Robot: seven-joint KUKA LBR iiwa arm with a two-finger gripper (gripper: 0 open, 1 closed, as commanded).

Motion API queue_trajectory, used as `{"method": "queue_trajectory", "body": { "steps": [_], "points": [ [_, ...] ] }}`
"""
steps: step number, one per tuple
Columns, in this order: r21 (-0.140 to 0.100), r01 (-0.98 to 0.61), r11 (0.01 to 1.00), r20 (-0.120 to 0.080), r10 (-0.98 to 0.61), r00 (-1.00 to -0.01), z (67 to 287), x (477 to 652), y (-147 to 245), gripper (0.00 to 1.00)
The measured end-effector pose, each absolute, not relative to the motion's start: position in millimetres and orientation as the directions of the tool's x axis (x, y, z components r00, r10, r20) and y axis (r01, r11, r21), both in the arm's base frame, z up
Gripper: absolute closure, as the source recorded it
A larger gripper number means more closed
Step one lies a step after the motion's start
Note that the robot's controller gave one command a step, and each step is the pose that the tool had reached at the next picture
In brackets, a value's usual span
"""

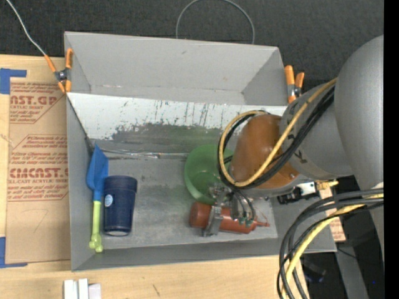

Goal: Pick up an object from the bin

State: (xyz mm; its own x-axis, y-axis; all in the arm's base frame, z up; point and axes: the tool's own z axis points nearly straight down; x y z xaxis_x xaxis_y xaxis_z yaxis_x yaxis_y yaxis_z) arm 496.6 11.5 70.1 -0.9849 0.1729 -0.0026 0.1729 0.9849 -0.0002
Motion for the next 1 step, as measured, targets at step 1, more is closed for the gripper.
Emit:
{"method": "queue_trajectory", "body": {
  "steps": [1],
  "points": [
    [0.0, 0.173, 0.985, -0.003, 0.173, -0.985, 70.1, 496.6, 11.5, 1.0]
  ]
}}
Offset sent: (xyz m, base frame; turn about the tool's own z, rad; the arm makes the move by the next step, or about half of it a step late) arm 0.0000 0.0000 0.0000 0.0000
